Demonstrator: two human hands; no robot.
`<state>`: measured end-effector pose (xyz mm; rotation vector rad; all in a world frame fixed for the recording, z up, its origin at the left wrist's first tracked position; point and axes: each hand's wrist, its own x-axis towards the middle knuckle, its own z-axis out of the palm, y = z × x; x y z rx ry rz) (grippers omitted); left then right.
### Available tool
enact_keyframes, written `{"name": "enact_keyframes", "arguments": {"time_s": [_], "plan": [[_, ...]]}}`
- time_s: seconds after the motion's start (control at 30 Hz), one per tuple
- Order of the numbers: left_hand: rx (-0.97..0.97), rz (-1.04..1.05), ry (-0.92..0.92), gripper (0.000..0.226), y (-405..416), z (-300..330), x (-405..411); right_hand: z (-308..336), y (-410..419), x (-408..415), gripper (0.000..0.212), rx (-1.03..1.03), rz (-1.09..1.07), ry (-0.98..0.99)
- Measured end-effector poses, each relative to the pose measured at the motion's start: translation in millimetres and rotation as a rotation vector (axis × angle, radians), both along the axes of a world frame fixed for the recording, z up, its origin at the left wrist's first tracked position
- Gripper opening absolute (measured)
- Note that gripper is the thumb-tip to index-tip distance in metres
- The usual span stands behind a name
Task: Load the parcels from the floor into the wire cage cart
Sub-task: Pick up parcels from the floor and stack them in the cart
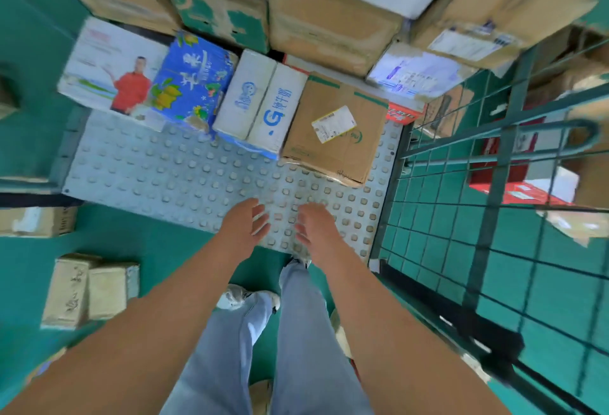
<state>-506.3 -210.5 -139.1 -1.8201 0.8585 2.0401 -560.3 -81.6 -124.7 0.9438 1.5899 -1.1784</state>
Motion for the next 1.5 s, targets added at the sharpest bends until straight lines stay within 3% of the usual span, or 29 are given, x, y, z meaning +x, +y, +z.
{"name": "enact_keyframes", "arguments": {"time_s": [0.1,0.23,0.33,0.5,0.7,0.83,0.97,1.07,1.3,1.5], "plan": [[-0.02,0.098,0.063,0.013,-26,60,45,57,-39,39,0.011,-0.064,0.021,-0.006],[-0.051,0.274,0.145,0.011,-70,131,124,123,-98,109,0.011,-0.165,0.105,-0.027],[-0.094,0.43,0.172,0.01,-95,169,190,157,-140,164,0.011,-0.225,0.344,-0.004],[-0.189,0.72,0.153,0.012,-117,210,301,209,-199,249,0.011,-0.275,0.942,0.098],[-0.268,1.092,0.176,0.02,-116,237,425,257,-266,345,0.009,-0.327,1.323,0.228],[-0.281,1.215,0.179,0.013,-120,246,454,261,-276,377,0.021,-0.343,1.48,0.235],[-0.297,1.376,0.18,0.015,-120,249,486,260,-283,416,0.018,-0.326,1.64,0.24],[-0.298,1.485,0.17,0.013,-118,247,508,255,-297,436,0.024,-0.315,1.699,0.218],[-0.301,1.651,0.094,0.017,-144,245,543,242,-345,473,0.01,-0.326,1.795,0.17],[-0.304,1.751,0.053,0.021,-208,240,552,225,-418,486,0.022,-0.334,1.902,0.145]]}}
